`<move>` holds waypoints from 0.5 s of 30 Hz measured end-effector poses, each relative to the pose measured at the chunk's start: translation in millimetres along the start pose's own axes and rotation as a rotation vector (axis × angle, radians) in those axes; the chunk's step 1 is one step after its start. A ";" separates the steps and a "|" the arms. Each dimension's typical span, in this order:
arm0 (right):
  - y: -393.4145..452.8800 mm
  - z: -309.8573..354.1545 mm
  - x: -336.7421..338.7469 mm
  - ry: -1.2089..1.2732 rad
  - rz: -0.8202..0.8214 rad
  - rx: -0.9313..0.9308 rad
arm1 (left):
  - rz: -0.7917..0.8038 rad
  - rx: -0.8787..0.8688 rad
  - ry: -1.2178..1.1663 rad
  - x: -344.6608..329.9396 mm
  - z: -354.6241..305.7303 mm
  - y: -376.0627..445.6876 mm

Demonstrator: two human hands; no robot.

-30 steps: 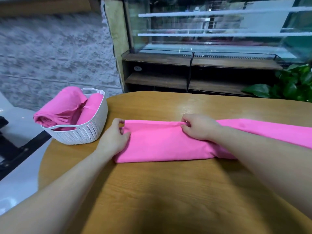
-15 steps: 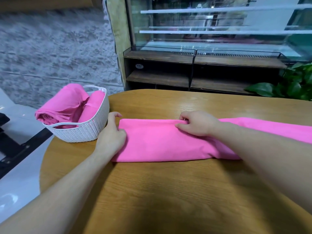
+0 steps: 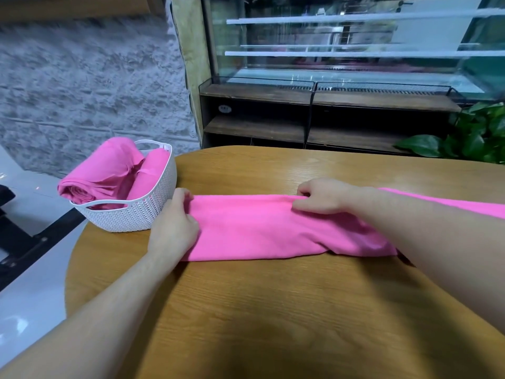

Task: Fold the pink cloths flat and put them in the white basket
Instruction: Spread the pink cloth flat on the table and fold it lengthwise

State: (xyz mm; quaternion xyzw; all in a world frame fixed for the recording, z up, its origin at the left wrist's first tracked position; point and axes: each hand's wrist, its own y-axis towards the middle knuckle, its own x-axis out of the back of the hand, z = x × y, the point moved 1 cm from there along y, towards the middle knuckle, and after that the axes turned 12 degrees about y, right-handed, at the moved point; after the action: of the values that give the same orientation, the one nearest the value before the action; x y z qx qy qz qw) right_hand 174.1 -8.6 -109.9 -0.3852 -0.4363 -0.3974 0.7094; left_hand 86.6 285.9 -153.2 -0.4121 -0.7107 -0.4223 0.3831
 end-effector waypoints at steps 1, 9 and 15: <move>0.1 -1.1 -0.3 -0.009 -0.001 0.008 | -0.006 -0.028 0.028 -2.9 1.3 -0.8; 2.3 -9.2 -3.0 0.017 -0.040 0.004 | 0.006 -0.077 0.075 -4.7 2.6 2.6; -5.5 -15.0 -3.6 0.214 -0.214 0.198 | -0.168 -0.349 0.243 -2.5 -26.0 -26.6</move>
State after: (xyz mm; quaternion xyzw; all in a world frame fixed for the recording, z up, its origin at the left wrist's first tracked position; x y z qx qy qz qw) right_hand 172.7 -23.4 -116.9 -0.2204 -0.4336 -0.4645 0.7400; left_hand 68.4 253.4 -153.9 -0.3579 -0.6072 -0.6158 0.3521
